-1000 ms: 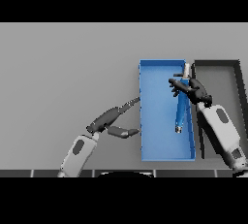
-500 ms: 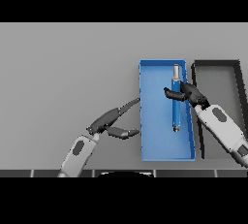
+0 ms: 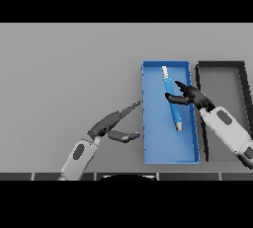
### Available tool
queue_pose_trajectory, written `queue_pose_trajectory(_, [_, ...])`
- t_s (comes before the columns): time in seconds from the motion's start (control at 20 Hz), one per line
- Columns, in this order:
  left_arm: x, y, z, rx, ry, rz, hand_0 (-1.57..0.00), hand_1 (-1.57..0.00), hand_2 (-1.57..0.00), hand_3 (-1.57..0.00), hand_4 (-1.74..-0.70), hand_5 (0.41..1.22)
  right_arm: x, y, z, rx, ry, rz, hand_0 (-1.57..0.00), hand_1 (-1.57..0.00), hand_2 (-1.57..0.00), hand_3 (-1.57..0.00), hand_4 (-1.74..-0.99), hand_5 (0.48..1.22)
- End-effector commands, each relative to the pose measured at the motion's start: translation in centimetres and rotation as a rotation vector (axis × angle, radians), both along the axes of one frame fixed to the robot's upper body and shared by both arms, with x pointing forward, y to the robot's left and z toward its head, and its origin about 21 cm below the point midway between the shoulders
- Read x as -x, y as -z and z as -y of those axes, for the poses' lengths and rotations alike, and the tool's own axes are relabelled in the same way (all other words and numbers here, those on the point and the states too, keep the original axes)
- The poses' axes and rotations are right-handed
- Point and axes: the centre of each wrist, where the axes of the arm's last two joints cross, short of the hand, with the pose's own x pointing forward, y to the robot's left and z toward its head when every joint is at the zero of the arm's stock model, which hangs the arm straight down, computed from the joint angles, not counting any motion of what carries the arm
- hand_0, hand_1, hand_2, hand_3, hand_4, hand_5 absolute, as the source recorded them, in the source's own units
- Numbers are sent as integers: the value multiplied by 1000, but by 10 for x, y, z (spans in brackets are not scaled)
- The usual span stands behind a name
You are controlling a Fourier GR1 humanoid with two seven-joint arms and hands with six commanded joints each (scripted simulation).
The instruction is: Pick up the blue pipe and place it into the blue bin.
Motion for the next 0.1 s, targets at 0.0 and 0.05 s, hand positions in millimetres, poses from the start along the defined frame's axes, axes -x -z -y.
queue_pose_trajectory(0.0, [0,-1,-1,-3,-7,-3,1,1,1,1,-930,496,-2,-1,3,4,5,5,-19,-17,-17,-4,-1084,711])
queue_pose_trajectory(0.05, [2,-2,-1,2,-5,3,1,1,1,1,-930,495,-3,-1,2,-7,1,6,-19,-17,-17,-4,-1084,714])
